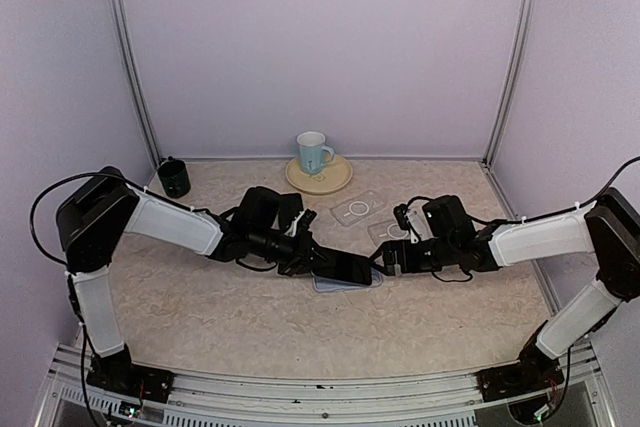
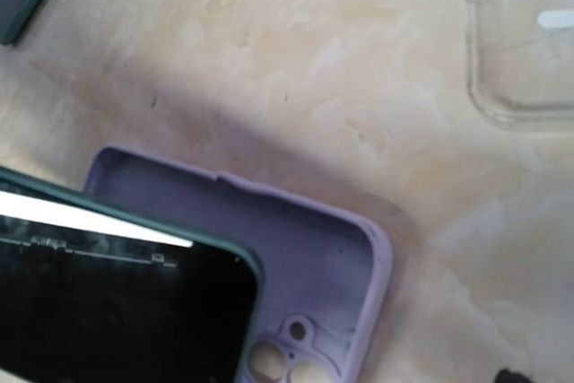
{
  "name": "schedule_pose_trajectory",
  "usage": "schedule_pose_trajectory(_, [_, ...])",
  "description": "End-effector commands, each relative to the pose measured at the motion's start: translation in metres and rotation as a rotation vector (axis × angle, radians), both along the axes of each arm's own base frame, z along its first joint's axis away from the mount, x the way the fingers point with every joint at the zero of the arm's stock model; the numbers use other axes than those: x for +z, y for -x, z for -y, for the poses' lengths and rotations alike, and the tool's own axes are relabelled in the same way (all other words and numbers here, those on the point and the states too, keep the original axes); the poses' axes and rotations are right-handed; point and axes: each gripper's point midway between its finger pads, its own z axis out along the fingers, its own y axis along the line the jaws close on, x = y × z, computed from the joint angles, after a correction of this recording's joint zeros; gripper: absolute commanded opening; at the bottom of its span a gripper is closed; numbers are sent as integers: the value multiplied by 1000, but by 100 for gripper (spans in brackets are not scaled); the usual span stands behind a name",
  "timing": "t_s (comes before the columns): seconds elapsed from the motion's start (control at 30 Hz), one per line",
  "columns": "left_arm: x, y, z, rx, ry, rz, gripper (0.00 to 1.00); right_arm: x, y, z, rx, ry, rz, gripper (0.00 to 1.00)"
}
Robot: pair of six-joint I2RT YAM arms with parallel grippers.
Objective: Put the phone into the phone case
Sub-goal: Install the phone into the phone case.
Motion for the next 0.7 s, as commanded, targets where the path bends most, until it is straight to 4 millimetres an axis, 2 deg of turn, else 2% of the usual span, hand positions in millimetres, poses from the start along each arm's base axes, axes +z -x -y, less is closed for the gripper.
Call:
schedule_pose_trajectory(0.0, [13,-8,10,-11,39,9,0,10,-4,-12,24,-32,31,100])
schedule_pose_trajectory(0.33, [8,-15,11,13,46,-11,0,8,1,-14,32,-32,34,100])
schedule_pose_trajectory(0.67, [3,-23,4,48,43,-31,0,5,3,-15,32,-30,31,100])
